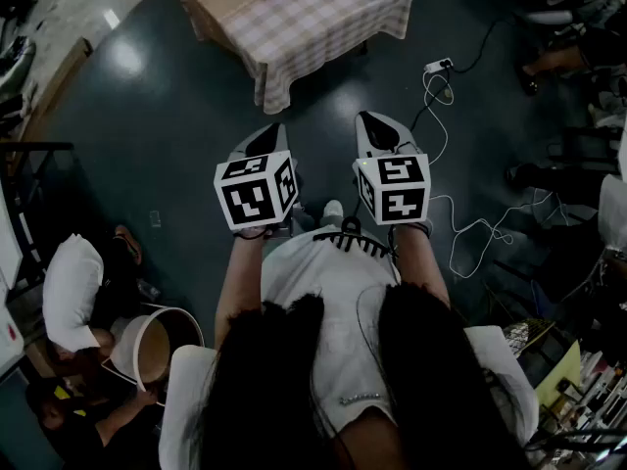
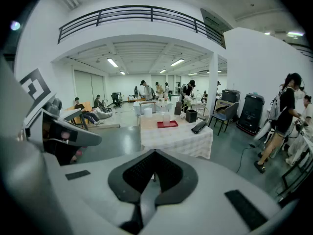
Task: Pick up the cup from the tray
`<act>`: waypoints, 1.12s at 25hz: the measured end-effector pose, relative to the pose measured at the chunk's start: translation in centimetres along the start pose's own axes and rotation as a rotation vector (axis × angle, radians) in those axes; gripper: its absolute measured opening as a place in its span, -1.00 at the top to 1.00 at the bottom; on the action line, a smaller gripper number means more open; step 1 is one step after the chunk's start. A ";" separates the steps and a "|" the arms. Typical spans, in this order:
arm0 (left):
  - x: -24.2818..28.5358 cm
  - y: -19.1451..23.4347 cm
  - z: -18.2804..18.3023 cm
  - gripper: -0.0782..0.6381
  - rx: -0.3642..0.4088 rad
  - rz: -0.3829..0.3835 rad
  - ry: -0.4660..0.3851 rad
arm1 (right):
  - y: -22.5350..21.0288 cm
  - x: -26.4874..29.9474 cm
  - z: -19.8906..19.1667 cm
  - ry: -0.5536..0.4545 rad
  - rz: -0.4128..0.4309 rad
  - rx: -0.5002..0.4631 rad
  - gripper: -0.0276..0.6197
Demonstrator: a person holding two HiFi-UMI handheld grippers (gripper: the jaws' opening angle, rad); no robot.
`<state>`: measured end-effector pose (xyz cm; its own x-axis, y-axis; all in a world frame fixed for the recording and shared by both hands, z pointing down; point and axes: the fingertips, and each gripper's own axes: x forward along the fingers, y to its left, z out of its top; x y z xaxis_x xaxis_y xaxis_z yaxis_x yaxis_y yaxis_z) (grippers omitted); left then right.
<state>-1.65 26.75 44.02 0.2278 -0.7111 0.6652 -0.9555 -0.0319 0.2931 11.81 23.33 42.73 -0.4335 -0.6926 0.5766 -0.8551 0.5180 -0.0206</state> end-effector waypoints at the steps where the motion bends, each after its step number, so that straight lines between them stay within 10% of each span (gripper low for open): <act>1: -0.2 -0.2 -0.2 0.76 -0.002 0.000 0.000 | 0.0 -0.2 -0.2 0.002 0.001 -0.003 0.90; 28: -1.1 -5.3 -2.7 0.76 -0.061 0.084 -0.036 | -4.2 -3.5 -2.5 -0.019 0.134 0.058 0.63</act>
<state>3.67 29.66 43.58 0.1398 -0.7343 0.6643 -0.9575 0.0707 0.2797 17.60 24.81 42.82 -0.5493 -0.6289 0.5502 -0.8041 0.5769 -0.1433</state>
